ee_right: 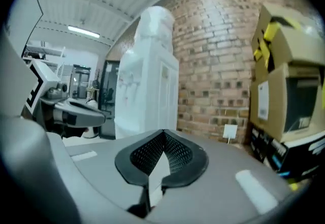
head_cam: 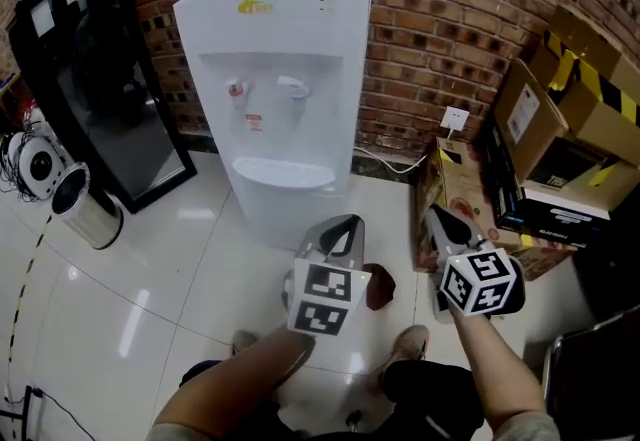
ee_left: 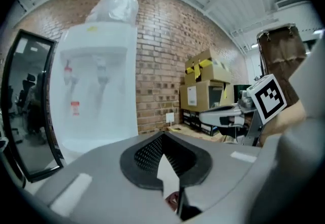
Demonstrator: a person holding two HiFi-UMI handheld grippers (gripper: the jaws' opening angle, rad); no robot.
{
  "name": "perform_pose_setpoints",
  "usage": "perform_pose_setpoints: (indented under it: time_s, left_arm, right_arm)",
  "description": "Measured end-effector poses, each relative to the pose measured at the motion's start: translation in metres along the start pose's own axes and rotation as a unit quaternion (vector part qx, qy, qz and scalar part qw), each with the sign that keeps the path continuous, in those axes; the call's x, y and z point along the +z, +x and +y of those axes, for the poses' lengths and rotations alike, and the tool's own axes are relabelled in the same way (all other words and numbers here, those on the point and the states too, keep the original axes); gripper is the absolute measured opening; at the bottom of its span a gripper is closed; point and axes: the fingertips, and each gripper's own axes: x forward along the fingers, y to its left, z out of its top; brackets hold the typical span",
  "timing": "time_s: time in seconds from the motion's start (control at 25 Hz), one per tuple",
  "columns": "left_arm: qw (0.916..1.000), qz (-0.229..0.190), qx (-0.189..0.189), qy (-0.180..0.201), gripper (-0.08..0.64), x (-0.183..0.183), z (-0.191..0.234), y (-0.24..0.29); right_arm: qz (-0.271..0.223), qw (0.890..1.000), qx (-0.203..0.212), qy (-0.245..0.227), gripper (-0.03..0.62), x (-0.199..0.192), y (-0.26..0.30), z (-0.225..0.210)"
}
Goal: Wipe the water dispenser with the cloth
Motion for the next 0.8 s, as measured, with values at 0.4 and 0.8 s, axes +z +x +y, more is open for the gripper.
perform_pose_setpoints:
  time_s: [0.4,0.8]
  left_arm:
    - [0.9948,-0.076,0.029,-0.062,0.0,0.033,0.038,-0.075]
    - [0.9934,-0.098,0.046,-0.038,0.0,0.043,0.041,-0.099]
  right_arm:
    - [-0.122,0.992,-0.031,0.01,0.026,0.072,-0.083,0.05]
    - [-0.086,0.995,-0.03,0.029,0.014,0.055,-0.085,0.058]
